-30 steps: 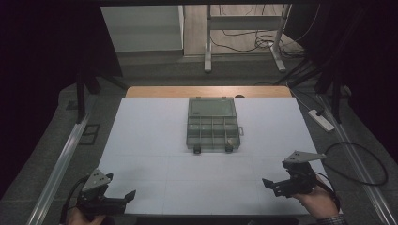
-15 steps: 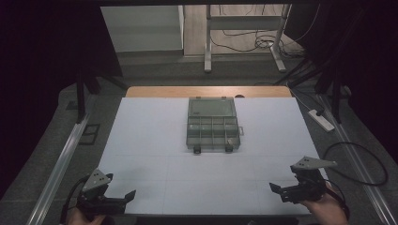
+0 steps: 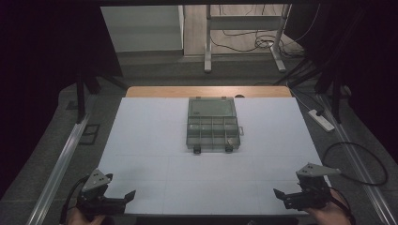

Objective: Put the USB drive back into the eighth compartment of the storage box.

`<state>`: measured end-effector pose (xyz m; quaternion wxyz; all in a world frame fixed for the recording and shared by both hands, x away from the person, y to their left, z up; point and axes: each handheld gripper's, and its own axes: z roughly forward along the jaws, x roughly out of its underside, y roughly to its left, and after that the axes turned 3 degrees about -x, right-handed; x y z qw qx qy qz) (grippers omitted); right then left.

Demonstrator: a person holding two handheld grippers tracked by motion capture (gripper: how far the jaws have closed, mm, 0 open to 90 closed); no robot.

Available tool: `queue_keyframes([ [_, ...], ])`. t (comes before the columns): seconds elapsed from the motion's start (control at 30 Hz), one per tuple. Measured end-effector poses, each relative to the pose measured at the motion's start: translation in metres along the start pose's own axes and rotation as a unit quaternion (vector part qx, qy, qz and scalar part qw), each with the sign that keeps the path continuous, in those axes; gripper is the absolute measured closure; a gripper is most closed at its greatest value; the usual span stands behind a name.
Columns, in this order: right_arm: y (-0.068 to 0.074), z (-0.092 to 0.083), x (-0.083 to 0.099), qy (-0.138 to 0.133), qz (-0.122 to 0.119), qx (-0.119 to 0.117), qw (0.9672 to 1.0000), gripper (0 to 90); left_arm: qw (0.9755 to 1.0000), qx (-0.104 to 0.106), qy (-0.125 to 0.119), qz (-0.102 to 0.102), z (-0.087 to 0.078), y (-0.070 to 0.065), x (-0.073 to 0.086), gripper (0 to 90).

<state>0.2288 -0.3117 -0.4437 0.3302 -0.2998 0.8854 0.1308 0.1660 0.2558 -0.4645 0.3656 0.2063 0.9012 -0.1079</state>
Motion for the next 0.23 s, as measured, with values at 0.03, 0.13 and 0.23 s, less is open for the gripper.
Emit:
queue_keyframes([
  [0.03, 0.0, -0.0005, 0.0013, 0.001, 0.0, 0.001, 1.0, 0.0, 1.0, 0.0, 0.0, 0.0, 0.0, 0.0, 0.0, 2.2],
  [0.13, -0.0007, -0.0016, 0.0054, 0.007, 0.006, 0.003, 1.0, 0.0, 1.0, 0.0, 0.0, 0.0, 0.0, -0.0001, -0.0001, 2.2],
  [0.23, -0.0012, -0.0031, 0.0062, 0.002, 0.01, 0.005, 0.9999, 0.0, 1.0, 0.0, -0.001, -0.001, 0.0003, -0.0005, -0.0005, 2.2],
])
